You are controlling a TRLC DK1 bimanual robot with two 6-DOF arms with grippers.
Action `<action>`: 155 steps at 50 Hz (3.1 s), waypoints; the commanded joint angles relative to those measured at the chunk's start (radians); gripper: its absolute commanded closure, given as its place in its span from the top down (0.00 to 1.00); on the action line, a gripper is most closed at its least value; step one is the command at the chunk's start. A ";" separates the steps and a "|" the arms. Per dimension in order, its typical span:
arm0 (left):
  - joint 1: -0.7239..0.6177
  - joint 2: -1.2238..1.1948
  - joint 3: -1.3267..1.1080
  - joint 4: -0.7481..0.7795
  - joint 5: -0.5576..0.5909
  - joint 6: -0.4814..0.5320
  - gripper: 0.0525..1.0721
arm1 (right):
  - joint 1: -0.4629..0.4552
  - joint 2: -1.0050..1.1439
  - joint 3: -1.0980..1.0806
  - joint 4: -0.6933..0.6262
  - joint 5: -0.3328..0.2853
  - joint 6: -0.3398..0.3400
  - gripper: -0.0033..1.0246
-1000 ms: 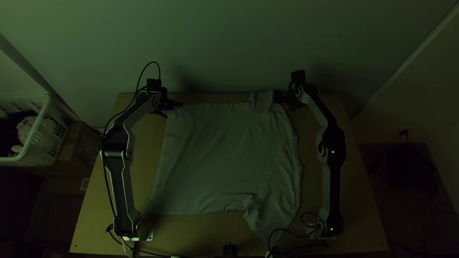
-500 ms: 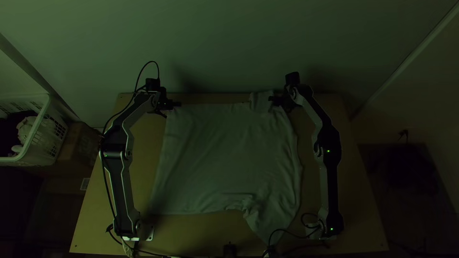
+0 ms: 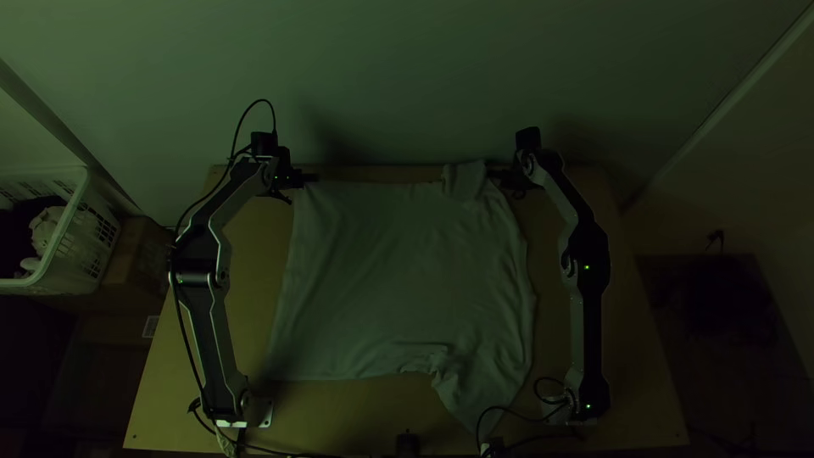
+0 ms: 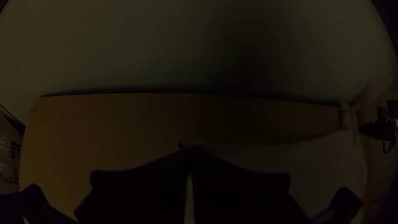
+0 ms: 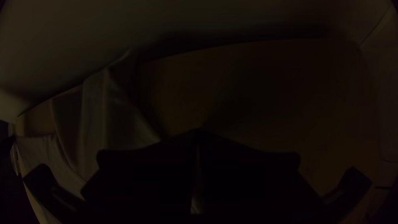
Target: Fold the t-shirt
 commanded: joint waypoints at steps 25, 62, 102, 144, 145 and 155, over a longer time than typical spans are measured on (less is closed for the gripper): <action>0.065 -0.065 -0.021 -0.024 0.055 -0.017 0.02 | 0.016 -0.077 0.032 -0.011 0.041 -0.019 0.08; 0.046 -0.045 -0.025 -0.020 0.055 -0.018 0.02 | 0.126 0.014 0.081 0.012 0.036 -0.025 0.63; 0.050 -0.051 -0.025 -0.026 0.057 -0.018 0.02 | 0.141 0.095 0.086 0.019 0.047 -0.040 0.05; 0.022 -0.145 -0.087 -0.032 0.071 -0.050 0.02 | 0.051 -0.124 0.006 -0.063 0.051 -0.056 0.03; 0.025 -0.150 -0.097 -0.029 0.071 -0.049 0.02 | 0.051 -0.132 0.000 -0.071 0.050 -0.056 0.03; 0.060 -0.200 -0.197 -0.011 0.072 -0.033 0.02 | 0.052 -0.176 -0.068 -0.117 0.051 -0.063 0.03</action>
